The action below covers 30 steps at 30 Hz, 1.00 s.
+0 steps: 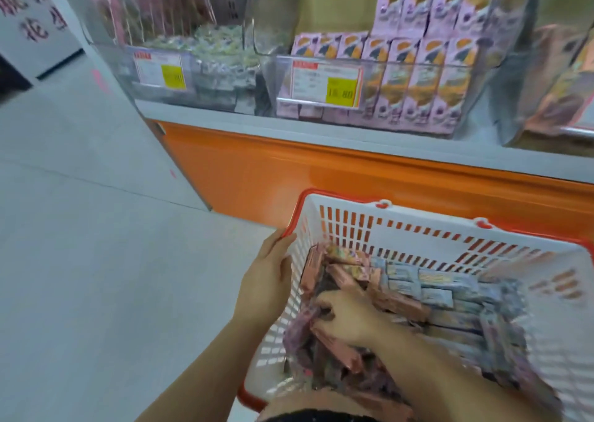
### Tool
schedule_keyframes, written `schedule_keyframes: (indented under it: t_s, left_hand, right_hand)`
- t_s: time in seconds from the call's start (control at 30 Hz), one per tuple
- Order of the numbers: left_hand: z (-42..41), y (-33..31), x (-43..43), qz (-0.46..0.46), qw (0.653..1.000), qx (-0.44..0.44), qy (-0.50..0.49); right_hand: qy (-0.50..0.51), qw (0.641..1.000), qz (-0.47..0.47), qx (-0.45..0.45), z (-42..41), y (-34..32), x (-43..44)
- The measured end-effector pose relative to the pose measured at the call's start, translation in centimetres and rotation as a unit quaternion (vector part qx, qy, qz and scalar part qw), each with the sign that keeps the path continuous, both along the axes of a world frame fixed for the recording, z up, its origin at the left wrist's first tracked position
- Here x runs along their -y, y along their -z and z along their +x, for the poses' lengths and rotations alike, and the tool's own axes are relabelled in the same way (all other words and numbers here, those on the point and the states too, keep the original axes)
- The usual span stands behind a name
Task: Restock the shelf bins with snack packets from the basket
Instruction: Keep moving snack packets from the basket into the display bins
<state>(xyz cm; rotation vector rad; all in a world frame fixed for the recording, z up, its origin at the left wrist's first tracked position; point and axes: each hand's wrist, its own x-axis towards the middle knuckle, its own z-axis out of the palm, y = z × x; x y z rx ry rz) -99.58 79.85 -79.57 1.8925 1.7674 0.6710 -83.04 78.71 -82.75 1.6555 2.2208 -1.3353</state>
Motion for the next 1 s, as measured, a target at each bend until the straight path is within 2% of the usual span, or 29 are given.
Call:
schedule_keyframes:
  t_s: [0.13, 0.27, 0.33, 0.57, 0.73, 0.83, 0.9, 0.93, 1.0]
  left_hand:
    - [0.0, 0.2, 0.0, 0.000, 1.000, -0.003, -0.003]
    - [0.0, 0.3, 0.0, -0.002, 1.000, 0.005, -0.006]
    - [0.1, 0.2, 0.0, -0.004, 1.000, 0.005, -0.008]
    - [0.2, 0.0, 0.0, 0.001, 1.000, 0.003, -0.010]
    - [0.1, 0.1, 0.1, -0.003, 1.000, 0.000, -0.004]
    - [-0.1, -0.5, 0.0, -0.060, 0.998, -0.014, 0.023]
    - [-0.2, -1.8, -0.4, -0.099, 0.993, -0.058, 0.033]
    - [-0.1, -2.9, -0.4, -0.099, 0.992, -0.069, 0.033]
    - [0.5, -5.9, -0.5, -0.053, 0.998, -0.028, 0.028]
  right_hand:
    - [-0.061, 0.998, 0.004, 0.013, -1.1, 1.5, -0.7]
    - [-0.160, 0.983, 0.073, 0.053, -2.3, 2.6, 0.1]
    - [-0.179, 0.976, 0.098, 0.080, -2.5, 2.9, 0.5]
    - [-0.152, 0.971, 0.172, 0.069, -1.1, 1.4, 0.2]
    - [-0.058, 0.970, 0.236, -0.025, 1.8, -0.8, 0.3]
    - [-0.050, 0.934, 0.349, -0.051, 2.6, -4.0, 0.0]
    - [-0.055, 0.918, 0.390, -0.044, 3.1, -6.8, -0.5]
    - [-0.062, 0.913, 0.402, -0.036, 3.3, -8.7, -0.8]
    - [-0.085, 0.890, 0.447, -0.016, 3.8, -12.8, -1.6]
